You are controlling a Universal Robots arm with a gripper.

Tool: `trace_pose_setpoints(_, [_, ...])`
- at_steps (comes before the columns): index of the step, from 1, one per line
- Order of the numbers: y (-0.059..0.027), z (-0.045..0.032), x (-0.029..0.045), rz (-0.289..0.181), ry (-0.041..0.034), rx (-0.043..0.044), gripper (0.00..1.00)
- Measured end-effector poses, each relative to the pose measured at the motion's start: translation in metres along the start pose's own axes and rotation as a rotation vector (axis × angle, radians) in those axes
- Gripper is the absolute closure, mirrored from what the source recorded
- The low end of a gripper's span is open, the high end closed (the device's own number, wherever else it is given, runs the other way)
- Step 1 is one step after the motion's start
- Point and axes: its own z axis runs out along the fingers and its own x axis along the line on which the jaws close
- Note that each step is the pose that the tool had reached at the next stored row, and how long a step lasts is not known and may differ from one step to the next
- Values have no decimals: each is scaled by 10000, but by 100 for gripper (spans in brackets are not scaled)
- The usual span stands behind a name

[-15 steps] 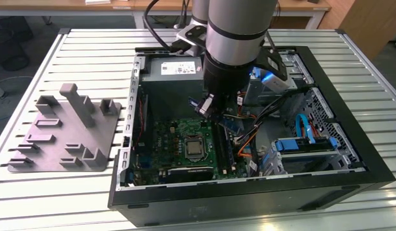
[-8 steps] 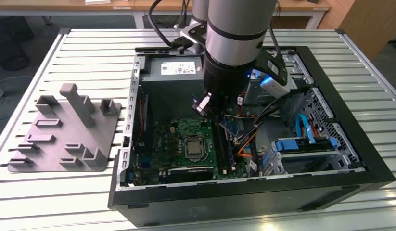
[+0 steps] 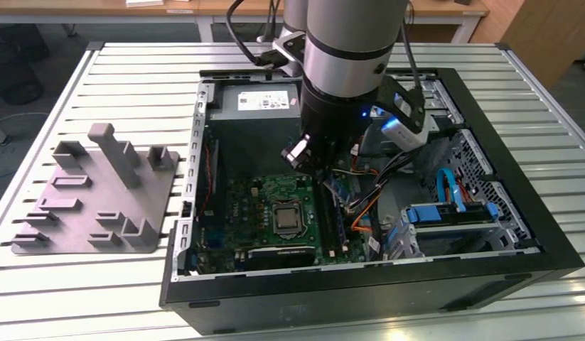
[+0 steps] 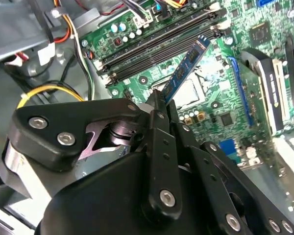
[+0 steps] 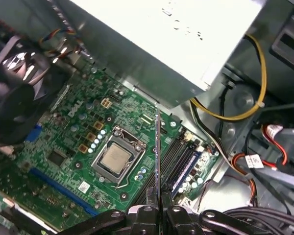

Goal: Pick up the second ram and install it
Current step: 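Insert the second ram into the second slot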

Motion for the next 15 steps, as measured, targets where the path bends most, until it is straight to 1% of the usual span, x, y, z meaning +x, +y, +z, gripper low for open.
trace_pose_setpoints(11, [0,5,0,1569,-73,69,86])
trace_pose_setpoints(15, [0,7,0,2251,-105,99,86])
